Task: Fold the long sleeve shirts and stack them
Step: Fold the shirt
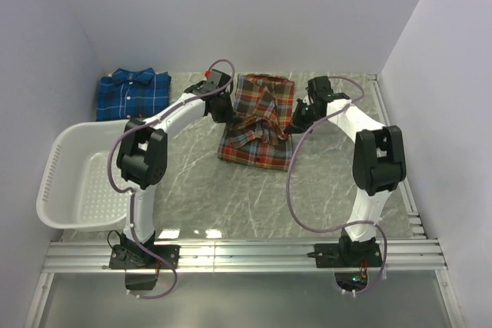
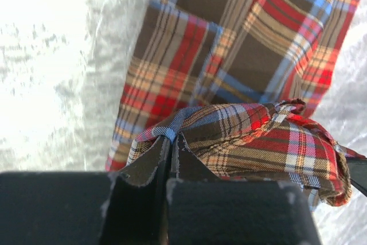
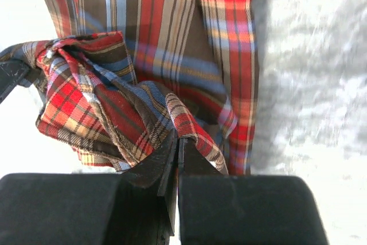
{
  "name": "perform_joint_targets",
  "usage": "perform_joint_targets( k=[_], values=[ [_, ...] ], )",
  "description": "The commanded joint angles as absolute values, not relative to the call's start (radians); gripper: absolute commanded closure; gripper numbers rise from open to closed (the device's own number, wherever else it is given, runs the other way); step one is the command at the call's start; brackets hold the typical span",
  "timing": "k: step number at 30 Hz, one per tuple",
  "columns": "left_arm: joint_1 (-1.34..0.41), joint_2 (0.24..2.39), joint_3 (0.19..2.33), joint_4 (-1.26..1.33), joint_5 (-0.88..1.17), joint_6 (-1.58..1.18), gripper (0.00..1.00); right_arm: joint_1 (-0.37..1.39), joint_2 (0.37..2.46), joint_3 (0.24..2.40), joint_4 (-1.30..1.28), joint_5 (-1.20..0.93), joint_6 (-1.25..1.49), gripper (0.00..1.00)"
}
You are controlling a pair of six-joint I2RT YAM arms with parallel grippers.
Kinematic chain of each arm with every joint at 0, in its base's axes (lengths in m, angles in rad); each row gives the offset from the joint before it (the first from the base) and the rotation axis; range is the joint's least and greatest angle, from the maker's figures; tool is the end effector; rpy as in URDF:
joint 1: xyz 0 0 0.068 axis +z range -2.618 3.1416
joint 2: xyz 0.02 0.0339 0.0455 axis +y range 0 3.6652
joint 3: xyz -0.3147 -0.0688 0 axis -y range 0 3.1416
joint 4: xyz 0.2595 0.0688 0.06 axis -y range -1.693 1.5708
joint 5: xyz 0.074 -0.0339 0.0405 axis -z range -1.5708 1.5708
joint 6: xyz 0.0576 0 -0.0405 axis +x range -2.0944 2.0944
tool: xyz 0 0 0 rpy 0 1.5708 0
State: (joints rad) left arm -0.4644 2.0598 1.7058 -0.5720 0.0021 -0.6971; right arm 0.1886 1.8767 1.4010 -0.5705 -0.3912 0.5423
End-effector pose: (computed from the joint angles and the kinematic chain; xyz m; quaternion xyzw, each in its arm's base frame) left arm 0.4569 -0.2290 0.2525 -0.1098 0.9421 -0.1747 0.2643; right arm 0.4248 0.1034 0.2380 0.1171 0.9415 0.2662 0.1705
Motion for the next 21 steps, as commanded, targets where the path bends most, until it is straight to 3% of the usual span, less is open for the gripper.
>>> perform_joint_targets(
  k=[1, 8, 14, 17, 18, 20, 21],
  values=[
    [-0.451, 2.088, 1.770, -0.494, -0.034, -0.677, 0.95, 0.179, 1.922, 1.476, -0.514, -0.370, 0.549, 1.00],
    [-0.449, 2.114, 1.750, -0.416, -0.084, -0.669, 0.92, 0.178, 2.011, 1.545, -0.508, -0.357, 0.543, 1.00],
    [-0.449, 2.144, 1.738, -0.377, -0.110, -0.658, 0.80, 0.176, 2.049, 1.560, -0.497, -0.334, 0.545, 0.93],
    [-0.449, 2.140, 1.730, -0.373, -0.127, -0.655, 0.66, 0.178, 2.042, 1.577, -0.502, -0.328, 0.531, 0.76],
    [-0.449, 2.135, 1.727, -0.373, -0.139, -0.655, 0.53, 0.176, 2.036, 1.586, -0.506, -0.310, 0.519, 0.63],
    [-0.449, 2.111, 1.723, -0.371, -0.149, -0.652, 0.46, 0.176, 2.005, 1.609, -0.518, -0.295, 0.502, 0.54],
    [-0.449, 2.100, 1.724, -0.376, -0.166, -0.653, 0.38, 0.176, 1.988, 1.615, -0.525, -0.272, 0.485, 0.48]
  ],
)
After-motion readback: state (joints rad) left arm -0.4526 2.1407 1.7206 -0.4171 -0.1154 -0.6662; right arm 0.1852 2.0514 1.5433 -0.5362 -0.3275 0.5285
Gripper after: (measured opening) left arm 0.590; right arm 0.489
